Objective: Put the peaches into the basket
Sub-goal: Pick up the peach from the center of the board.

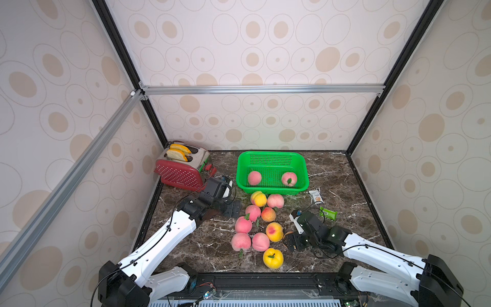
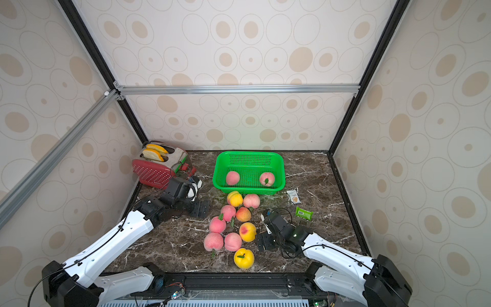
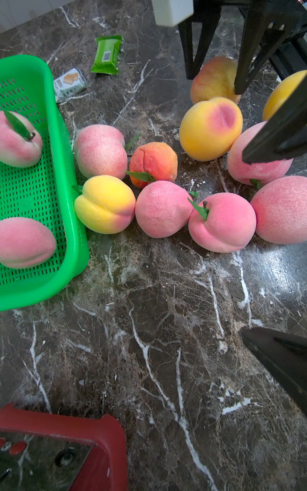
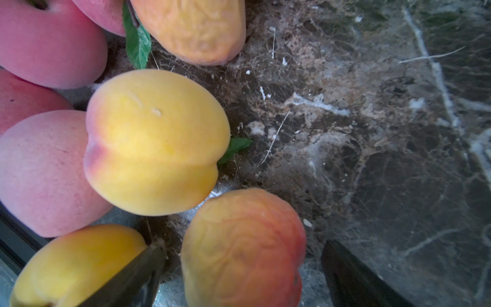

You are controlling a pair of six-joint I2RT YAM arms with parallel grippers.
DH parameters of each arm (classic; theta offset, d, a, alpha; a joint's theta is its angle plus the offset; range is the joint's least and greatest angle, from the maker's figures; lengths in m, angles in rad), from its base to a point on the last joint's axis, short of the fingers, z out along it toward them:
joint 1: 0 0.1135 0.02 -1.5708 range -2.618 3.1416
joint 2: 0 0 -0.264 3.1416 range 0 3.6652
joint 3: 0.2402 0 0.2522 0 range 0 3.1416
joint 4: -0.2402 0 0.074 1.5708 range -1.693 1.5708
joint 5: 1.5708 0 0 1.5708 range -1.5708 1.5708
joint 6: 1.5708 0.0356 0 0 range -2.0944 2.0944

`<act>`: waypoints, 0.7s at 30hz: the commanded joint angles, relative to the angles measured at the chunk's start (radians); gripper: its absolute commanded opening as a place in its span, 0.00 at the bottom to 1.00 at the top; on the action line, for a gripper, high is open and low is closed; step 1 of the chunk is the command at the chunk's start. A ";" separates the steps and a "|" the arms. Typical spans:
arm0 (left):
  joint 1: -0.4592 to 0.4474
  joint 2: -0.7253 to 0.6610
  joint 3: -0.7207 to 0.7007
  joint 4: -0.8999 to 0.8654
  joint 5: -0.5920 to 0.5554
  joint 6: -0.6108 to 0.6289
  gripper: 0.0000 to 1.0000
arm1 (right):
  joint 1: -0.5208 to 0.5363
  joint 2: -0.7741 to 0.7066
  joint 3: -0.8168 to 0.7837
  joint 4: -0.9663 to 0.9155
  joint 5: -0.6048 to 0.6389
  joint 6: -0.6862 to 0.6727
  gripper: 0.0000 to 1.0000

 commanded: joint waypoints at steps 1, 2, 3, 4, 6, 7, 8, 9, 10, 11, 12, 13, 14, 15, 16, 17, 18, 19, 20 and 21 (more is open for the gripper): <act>-0.006 -0.006 0.001 -0.010 -0.013 -0.007 0.99 | 0.010 -0.002 -0.031 0.010 0.006 0.023 0.94; -0.005 -0.006 0.001 -0.010 -0.013 -0.007 0.99 | 0.012 -0.004 -0.034 0.012 0.007 0.026 0.93; -0.006 -0.005 0.004 -0.010 -0.014 -0.006 0.99 | 0.010 -0.007 -0.039 0.012 0.007 0.029 0.92; -0.005 -0.003 0.003 -0.010 -0.012 -0.007 0.99 | 0.011 -0.009 -0.043 0.015 0.009 0.032 0.91; -0.006 -0.001 0.002 -0.005 -0.010 -0.006 0.99 | 0.012 -0.019 -0.053 0.019 0.016 0.039 0.89; -0.005 0.000 0.001 -0.002 -0.008 -0.007 0.99 | 0.011 -0.022 -0.058 0.022 0.021 0.042 0.88; -0.005 0.001 0.000 0.000 -0.007 -0.007 0.99 | 0.011 -0.028 -0.063 0.024 0.025 0.045 0.88; -0.006 0.004 -0.001 0.001 -0.005 -0.007 0.99 | 0.011 -0.031 -0.065 0.026 0.028 0.048 0.88; -0.005 0.006 -0.003 0.003 -0.004 -0.006 0.99 | 0.011 -0.034 -0.066 0.027 0.030 0.048 0.88; -0.005 0.007 -0.006 0.004 -0.003 -0.007 0.99 | 0.011 -0.036 -0.068 0.029 0.030 0.048 0.88; -0.005 0.008 -0.011 0.006 -0.004 -0.007 0.99 | 0.011 -0.038 -0.067 0.032 0.030 0.048 0.87; -0.005 0.008 -0.012 0.009 -0.004 -0.007 0.99 | 0.011 -0.040 -0.068 0.032 0.032 0.046 0.87; -0.006 0.009 -0.015 0.010 -0.005 -0.007 0.99 | 0.010 -0.039 -0.066 0.032 0.034 0.045 0.87; -0.005 0.009 -0.017 0.013 -0.005 -0.007 0.99 | 0.011 -0.038 -0.063 0.032 0.038 0.044 0.87; -0.005 0.010 -0.019 0.014 -0.005 -0.007 0.99 | 0.011 -0.037 -0.063 0.032 0.040 0.041 0.87; -0.005 0.011 -0.020 0.015 -0.006 -0.007 0.99 | 0.012 -0.034 -0.061 0.031 0.045 0.040 0.87; -0.006 0.010 -0.020 0.015 -0.007 -0.007 0.99 | 0.011 -0.032 -0.058 0.031 0.047 0.037 0.87; -0.006 0.009 -0.022 0.014 -0.008 -0.007 0.99 | 0.010 -0.027 -0.057 0.033 0.048 0.034 0.87; -0.005 0.009 -0.022 0.013 -0.012 -0.005 0.99 | 0.011 -0.022 -0.056 0.036 0.047 0.032 0.87; -0.005 0.005 -0.021 0.012 -0.016 -0.004 0.99 | 0.011 -0.016 -0.052 0.036 0.046 0.031 0.86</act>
